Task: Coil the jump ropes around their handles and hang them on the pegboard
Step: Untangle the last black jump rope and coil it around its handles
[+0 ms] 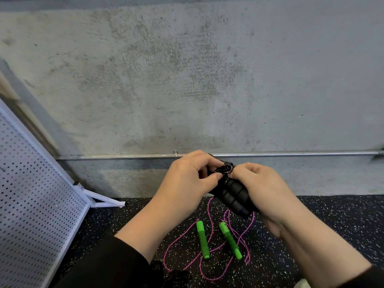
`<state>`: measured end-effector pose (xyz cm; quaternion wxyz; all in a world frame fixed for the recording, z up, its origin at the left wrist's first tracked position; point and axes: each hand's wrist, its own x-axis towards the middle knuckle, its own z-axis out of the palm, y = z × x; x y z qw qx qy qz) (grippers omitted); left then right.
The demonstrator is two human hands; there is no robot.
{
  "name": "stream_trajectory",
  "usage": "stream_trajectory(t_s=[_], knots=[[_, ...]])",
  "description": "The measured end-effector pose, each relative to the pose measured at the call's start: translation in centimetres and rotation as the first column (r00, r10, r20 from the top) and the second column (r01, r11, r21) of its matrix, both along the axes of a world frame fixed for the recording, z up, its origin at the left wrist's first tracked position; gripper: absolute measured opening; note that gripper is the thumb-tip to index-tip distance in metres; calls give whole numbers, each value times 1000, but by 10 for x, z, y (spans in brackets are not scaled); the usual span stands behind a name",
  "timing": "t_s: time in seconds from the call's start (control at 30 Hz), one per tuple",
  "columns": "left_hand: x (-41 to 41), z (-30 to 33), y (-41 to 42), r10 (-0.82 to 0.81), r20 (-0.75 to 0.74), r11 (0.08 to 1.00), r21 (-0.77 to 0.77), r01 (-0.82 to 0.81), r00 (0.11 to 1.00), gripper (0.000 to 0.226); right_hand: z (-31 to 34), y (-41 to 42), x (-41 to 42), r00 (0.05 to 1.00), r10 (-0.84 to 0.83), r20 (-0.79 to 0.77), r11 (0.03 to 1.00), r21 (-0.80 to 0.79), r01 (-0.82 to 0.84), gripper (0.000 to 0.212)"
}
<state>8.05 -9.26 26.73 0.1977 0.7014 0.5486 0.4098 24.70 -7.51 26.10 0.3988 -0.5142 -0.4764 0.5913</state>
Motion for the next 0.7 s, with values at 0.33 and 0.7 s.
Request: stream_trajectory(t_s=[0.33, 0.7], knots=[[-6, 4, 1, -15, -98, 997, 77, 23, 995, 18, 1, 2, 4, 995, 8, -103, 1000, -8, -9, 8], [-7, 0, 0, 13, -84, 998, 69, -7, 996, 14, 1, 2, 4, 994, 103, -24, 994, 45, -102, 33]])
